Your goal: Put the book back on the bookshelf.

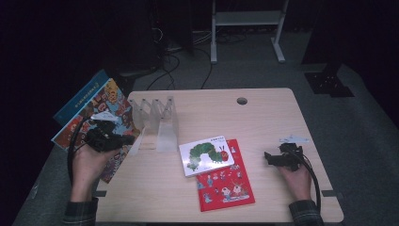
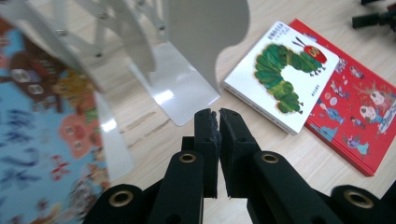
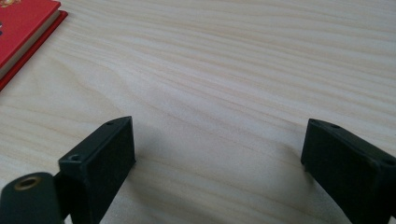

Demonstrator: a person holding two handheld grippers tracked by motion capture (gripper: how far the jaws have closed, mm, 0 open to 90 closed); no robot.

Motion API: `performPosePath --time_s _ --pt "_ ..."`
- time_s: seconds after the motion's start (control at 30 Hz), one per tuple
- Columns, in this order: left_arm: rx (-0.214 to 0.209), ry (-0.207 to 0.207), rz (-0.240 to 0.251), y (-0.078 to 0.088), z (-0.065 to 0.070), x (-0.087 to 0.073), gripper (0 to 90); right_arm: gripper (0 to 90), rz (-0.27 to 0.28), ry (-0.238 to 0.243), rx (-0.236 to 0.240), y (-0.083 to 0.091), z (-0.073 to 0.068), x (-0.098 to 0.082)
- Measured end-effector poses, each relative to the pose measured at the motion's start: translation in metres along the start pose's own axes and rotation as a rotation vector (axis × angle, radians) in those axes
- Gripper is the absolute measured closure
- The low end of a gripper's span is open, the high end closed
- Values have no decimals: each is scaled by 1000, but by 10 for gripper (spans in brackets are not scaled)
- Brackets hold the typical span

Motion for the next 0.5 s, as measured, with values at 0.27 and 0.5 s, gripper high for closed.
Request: performPosePath --time_s 0.27,0.5 --pt "8 -32 -3 -37 19 -17 706 212 20 14 18 3 -2 0" --pt "9 -58 -7 -71 30 -38 567 235 19 13 21 5 -2 -1"
Point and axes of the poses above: each handheld gripper's, and its own axes: y roughly backward along the jaws, x roughly out of its top, z roughly to its right, the point moved 7 cm from there along -y, roughly forward along the jaws, and after that the axes turned 13 degrees about -y, right-handed, at the moved point
